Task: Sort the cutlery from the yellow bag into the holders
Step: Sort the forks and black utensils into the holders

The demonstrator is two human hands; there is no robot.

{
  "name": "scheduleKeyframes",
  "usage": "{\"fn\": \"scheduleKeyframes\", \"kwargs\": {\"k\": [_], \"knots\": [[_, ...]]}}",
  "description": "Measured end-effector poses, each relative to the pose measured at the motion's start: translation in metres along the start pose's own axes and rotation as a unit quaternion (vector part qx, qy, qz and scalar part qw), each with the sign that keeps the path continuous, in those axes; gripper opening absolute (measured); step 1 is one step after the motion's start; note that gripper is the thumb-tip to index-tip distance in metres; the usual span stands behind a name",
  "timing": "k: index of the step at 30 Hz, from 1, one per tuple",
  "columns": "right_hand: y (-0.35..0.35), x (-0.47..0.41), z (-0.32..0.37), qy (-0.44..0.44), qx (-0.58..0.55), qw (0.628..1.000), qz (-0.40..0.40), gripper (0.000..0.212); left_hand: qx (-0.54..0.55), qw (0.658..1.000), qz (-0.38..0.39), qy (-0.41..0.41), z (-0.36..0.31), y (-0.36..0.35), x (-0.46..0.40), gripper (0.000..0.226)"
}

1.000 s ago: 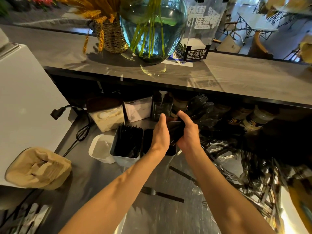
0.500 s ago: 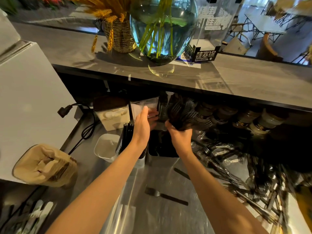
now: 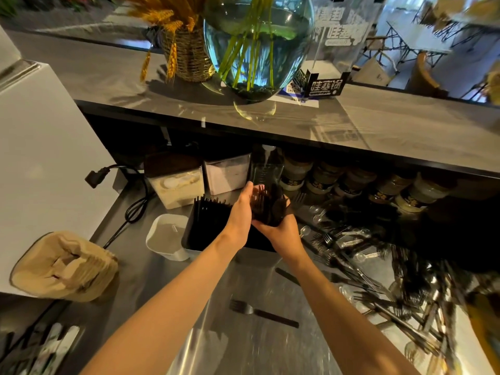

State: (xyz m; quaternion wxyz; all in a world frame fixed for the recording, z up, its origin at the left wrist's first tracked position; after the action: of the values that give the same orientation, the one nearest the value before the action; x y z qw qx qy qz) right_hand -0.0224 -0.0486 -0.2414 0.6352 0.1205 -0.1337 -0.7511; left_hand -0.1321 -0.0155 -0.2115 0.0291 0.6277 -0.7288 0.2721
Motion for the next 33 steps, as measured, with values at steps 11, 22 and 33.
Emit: {"fn": "scheduleKeyframes", "kwargs": {"k": [11,22,33], "knots": [[0.019,0.014,0.008,0.002,-0.048,0.999,0.008,0.086,-0.079,0.996,0.018,-0.038,0.005,0.003,0.006,0.049],[0.030,-0.002,0.003,-0.016,-0.027,0.999,-0.012,0.041,-0.122,0.991,-0.006,-0.060,0.014,0.010,0.006,0.045],[0.040,0.000,-0.007,-0.066,-0.066,0.991,-0.090,0.032,-0.099,0.990,0.007,-0.098,0.012,0.004,0.013,0.052]]}}
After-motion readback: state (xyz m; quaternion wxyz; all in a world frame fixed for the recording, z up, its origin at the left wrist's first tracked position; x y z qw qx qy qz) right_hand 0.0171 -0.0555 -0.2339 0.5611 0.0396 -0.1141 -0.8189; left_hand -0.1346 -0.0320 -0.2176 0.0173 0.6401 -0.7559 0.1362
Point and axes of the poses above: each hand's wrist, its own x-axis away from the middle knuckle, its own y-axis out of the back of the hand, z = x × y, the point moved 4 cm from there along -x, towards the middle knuckle, and after that the axes turned 6 degrees about x, right-handed, at the moved point
